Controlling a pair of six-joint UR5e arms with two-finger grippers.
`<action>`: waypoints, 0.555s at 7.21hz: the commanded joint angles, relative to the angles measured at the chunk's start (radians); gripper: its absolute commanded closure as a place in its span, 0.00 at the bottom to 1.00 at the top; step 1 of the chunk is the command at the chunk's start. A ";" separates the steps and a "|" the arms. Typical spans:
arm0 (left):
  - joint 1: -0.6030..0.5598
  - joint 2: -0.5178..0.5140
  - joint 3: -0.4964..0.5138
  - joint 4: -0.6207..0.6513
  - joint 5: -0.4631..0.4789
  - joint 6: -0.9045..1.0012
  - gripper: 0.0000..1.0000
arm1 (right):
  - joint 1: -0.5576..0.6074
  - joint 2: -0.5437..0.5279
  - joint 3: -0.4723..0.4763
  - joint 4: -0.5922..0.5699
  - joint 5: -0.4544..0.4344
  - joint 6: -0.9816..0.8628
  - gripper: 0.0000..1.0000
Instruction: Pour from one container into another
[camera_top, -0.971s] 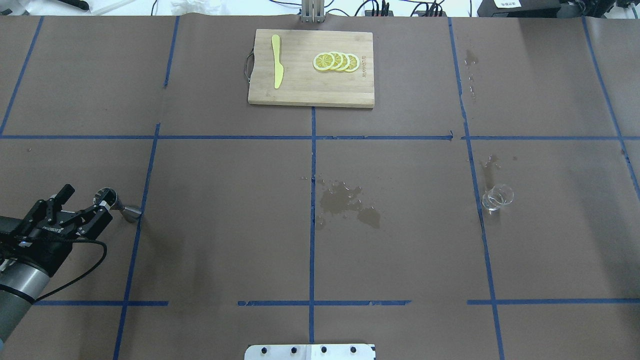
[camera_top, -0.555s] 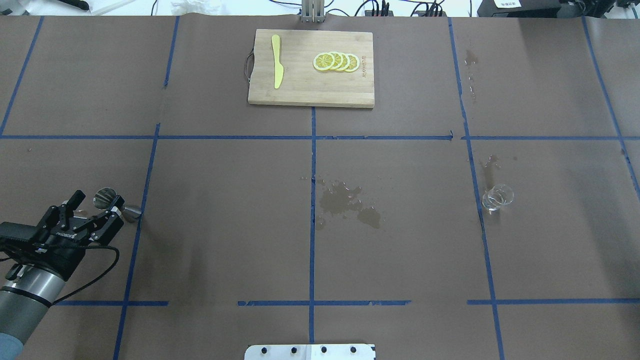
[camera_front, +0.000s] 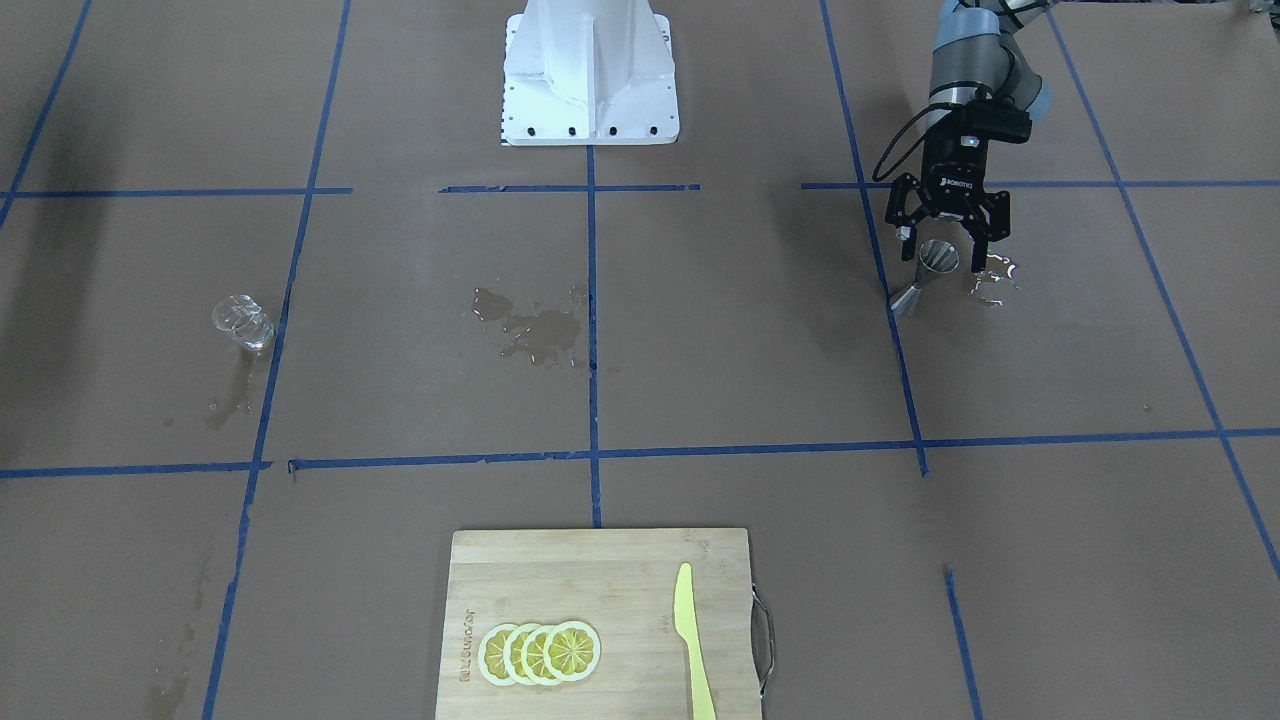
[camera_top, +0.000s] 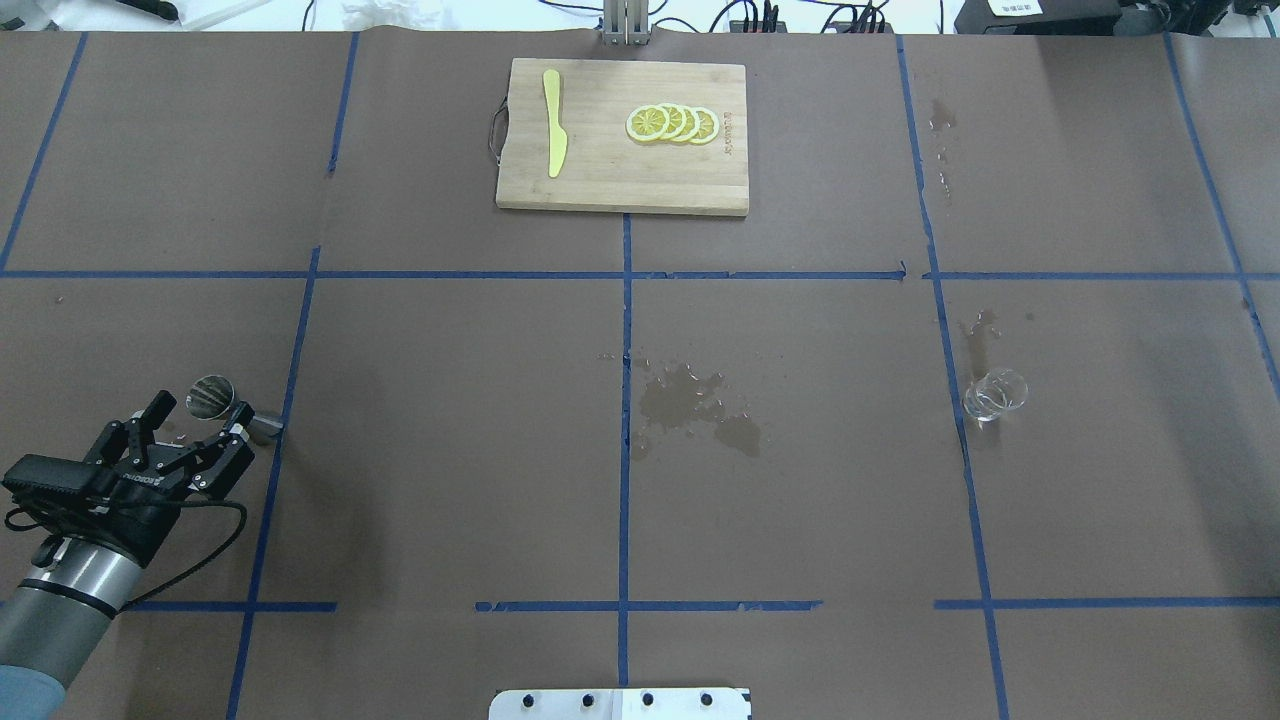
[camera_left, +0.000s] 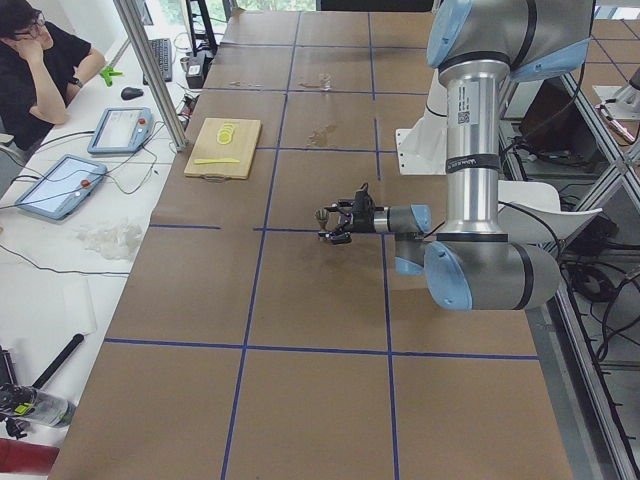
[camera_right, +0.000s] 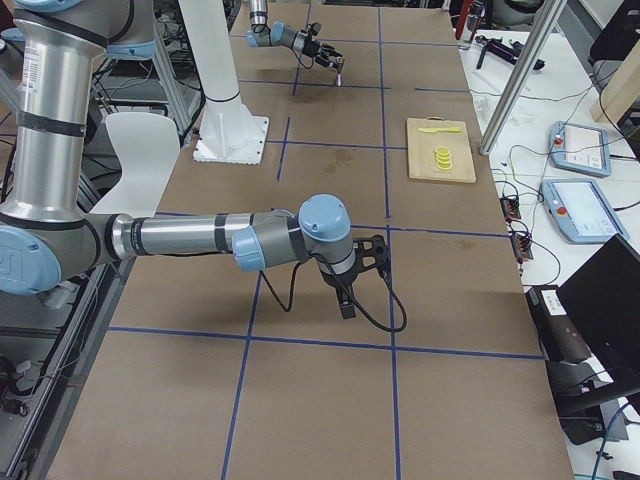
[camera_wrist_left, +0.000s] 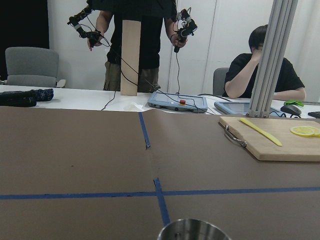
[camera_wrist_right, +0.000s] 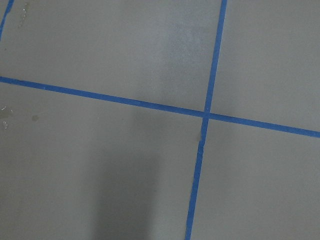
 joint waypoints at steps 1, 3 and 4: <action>0.003 -0.060 0.069 0.000 0.011 0.000 0.01 | 0.000 0.000 -0.001 0.000 -0.001 -0.001 0.00; 0.003 -0.066 0.083 -0.001 0.012 0.000 0.02 | 0.000 0.000 -0.001 0.000 -0.001 0.001 0.00; 0.004 -0.066 0.087 -0.001 0.012 0.000 0.05 | 0.000 0.002 -0.001 0.000 -0.001 -0.001 0.00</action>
